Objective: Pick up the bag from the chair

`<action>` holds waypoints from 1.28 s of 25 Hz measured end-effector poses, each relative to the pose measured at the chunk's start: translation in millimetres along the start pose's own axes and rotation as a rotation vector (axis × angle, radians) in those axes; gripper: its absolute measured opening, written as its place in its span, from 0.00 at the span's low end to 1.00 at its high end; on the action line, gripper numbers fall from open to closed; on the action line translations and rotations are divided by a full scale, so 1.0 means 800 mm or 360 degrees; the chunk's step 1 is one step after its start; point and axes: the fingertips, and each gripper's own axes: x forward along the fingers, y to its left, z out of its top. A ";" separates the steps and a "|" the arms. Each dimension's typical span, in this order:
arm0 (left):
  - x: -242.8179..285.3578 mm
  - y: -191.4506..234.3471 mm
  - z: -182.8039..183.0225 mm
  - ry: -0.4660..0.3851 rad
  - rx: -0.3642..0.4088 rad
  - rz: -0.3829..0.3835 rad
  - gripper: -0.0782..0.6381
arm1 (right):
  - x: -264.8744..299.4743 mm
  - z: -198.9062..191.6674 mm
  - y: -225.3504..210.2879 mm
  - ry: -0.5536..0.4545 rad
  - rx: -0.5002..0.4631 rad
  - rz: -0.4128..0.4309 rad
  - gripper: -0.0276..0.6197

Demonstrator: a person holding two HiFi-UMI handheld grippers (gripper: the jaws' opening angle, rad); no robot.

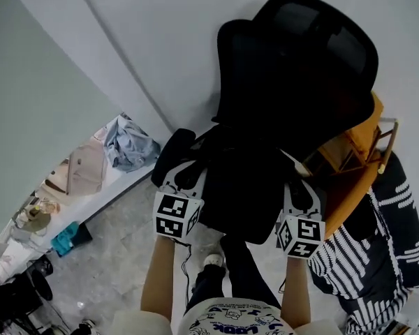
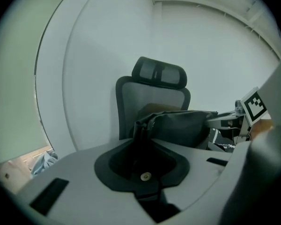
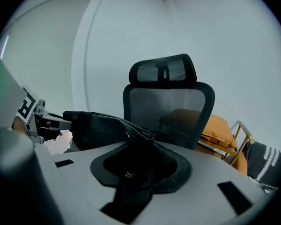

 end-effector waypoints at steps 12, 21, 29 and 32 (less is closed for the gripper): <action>-0.159 -0.020 0.124 -0.0234 0.0027 0.0132 0.21 | -0.130 0.127 0.048 -0.0257 0.0041 0.0032 0.24; -0.256 -0.044 0.167 -0.0376 0.0040 0.0175 0.21 | -0.215 0.182 0.072 -0.0418 -0.0018 0.0055 0.23; -0.326 -0.064 0.180 -0.0449 0.0085 0.0191 0.21 | -0.282 0.201 0.096 -0.0525 -0.0025 0.0078 0.23; -0.347 -0.070 0.186 -0.0477 0.0107 0.0194 0.21 | -0.302 0.207 0.102 -0.0558 -0.0030 0.0076 0.23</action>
